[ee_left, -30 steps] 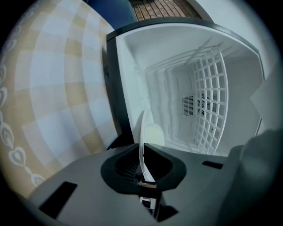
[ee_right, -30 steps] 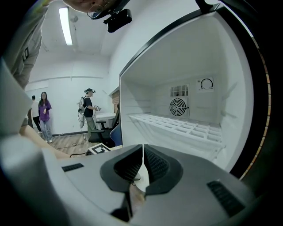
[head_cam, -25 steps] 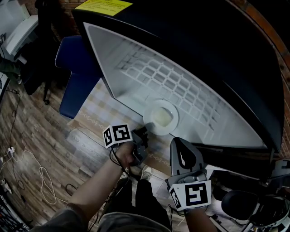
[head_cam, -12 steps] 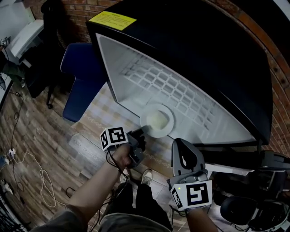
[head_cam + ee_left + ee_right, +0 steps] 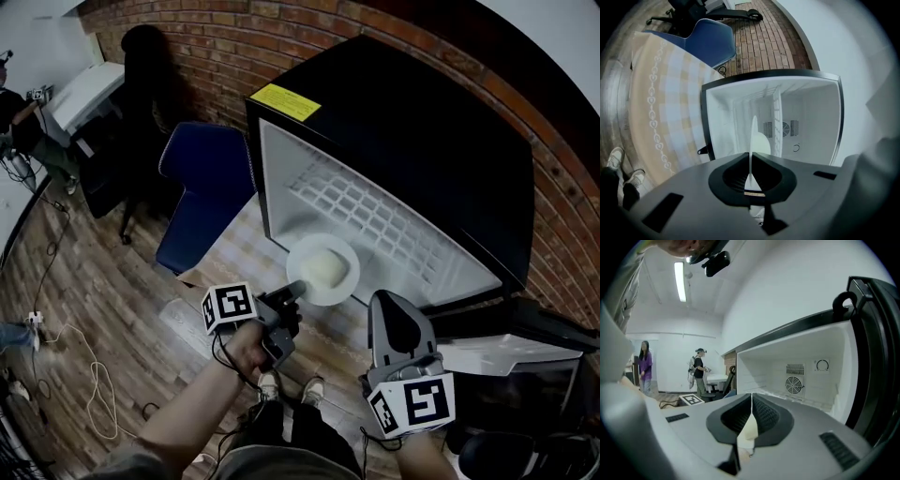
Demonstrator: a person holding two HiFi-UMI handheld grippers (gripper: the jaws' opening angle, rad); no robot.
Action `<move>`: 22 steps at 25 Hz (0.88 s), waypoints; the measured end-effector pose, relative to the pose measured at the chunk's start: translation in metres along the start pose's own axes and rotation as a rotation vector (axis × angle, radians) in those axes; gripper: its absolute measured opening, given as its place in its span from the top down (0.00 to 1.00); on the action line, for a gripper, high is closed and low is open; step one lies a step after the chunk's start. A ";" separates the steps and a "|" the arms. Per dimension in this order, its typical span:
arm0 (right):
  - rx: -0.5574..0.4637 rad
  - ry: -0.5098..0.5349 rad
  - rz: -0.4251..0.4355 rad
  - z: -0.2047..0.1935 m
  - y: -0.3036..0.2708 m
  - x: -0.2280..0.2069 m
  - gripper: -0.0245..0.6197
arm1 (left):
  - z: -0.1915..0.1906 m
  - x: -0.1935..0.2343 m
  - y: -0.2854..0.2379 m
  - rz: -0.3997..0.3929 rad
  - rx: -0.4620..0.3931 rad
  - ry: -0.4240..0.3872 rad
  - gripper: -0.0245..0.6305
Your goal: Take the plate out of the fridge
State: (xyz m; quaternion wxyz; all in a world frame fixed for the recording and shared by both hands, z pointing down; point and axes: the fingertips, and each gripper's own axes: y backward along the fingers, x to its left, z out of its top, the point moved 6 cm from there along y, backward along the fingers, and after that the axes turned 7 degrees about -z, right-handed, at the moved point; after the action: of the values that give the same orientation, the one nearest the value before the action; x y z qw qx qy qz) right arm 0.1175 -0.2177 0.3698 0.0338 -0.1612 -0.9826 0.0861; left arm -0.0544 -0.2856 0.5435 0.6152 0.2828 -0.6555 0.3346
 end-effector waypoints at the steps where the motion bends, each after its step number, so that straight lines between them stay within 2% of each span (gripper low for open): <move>1: -0.013 -0.027 0.013 0.007 0.002 0.003 0.91 | 0.001 -0.007 0.006 -0.010 -0.007 0.000 0.93; 4: -0.066 -0.052 0.048 0.029 0.005 0.011 0.91 | 0.005 -0.026 0.023 -0.035 -0.032 -0.014 0.93; 15: -0.233 0.013 0.137 0.103 0.017 0.046 0.91 | 0.021 -0.108 0.096 -0.140 -0.171 -0.075 0.93; 22: -0.295 0.046 0.220 0.132 0.018 0.078 0.91 | 0.030 -0.130 0.153 -0.166 -0.268 -0.092 0.93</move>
State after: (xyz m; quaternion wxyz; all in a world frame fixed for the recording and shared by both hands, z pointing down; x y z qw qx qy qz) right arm 0.0368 -0.1968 0.2403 0.0228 -0.2730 -0.9599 -0.0594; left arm -0.1815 -0.2201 0.3996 0.6423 0.2661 -0.6962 0.1789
